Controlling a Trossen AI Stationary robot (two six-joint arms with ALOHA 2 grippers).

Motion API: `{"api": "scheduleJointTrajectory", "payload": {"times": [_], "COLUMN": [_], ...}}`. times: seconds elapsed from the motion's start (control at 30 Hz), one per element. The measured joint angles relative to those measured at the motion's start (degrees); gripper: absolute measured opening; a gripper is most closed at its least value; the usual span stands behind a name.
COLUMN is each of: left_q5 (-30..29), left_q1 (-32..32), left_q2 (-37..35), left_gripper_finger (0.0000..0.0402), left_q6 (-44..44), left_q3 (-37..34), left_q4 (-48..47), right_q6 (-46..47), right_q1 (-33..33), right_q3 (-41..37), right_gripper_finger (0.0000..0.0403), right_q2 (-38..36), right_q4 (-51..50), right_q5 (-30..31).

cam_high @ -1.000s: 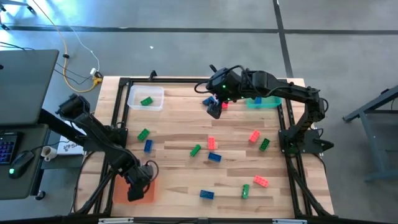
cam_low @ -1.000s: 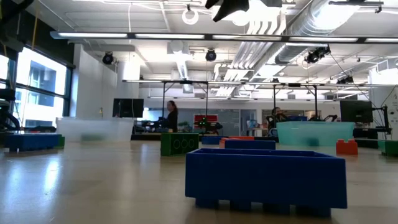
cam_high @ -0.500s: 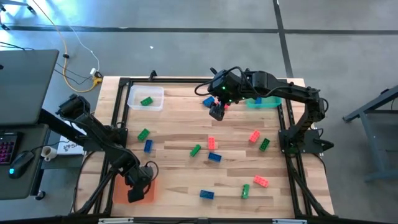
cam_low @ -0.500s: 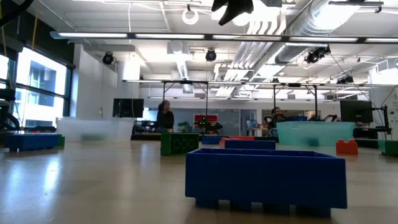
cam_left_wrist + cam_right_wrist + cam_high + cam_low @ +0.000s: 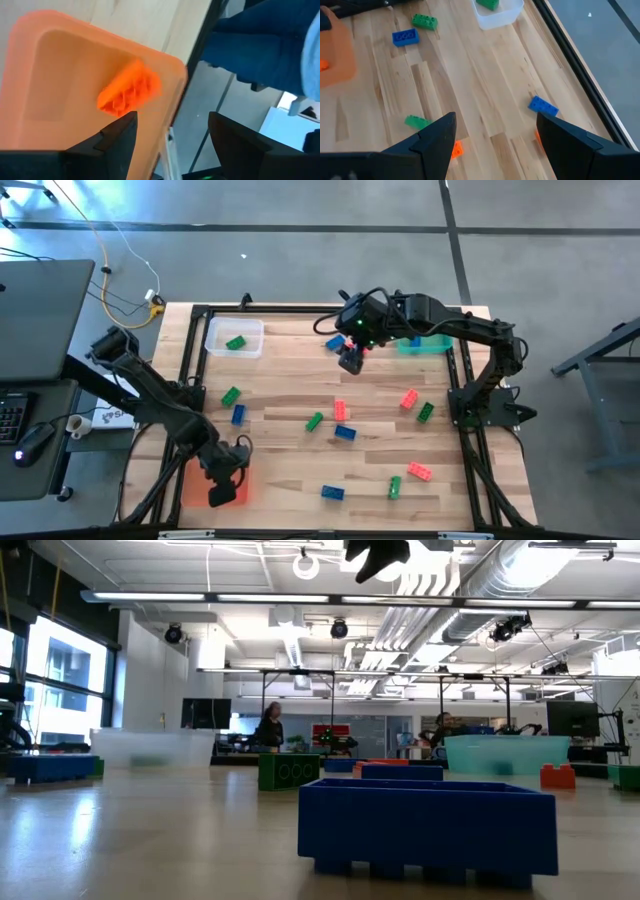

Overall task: Sort & place blocks by color
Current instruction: Put the orange game piece into the orange bin, then put the blue game piece into the blue bin

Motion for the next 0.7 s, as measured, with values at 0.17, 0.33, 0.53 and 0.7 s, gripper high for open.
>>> {"api": "scheduleJointTrajectory", "payload": {"times": [0.17,0.33,0.53,0.7], "left_q5": [-2.33,-8.39,-16.57,-21.71], "left_q1": [0.05,0.65,3.22,7.57], "left_q2": [-1.29,-3.7,-8.29,-13.03], "left_gripper_finger": [0.0231,0.0231,0.023,0.023], "left_q6": [-0.42,-0.04,5.06,13.1], "left_q3": [0.67,0.7,0.72,0.72], "left_q4": [-0.79,-1.72,-3.98,-7.09], "right_q6": [0.48,2.06,4.9,8.24], "right_q1": [0.17,1.62,4.1,5.59], "right_q3": [0.0,0.0,0.0,0.0], "right_gripper_finger": [0.0265,0.0265,0.0265,0.0265], "right_q2": [0.0,0.0,0.0,0.0], "right_q4": [-3.05,-4.65,-5.34,-5.67], "right_q5": [0.02,-0.01,-0.02,-0.02]}}
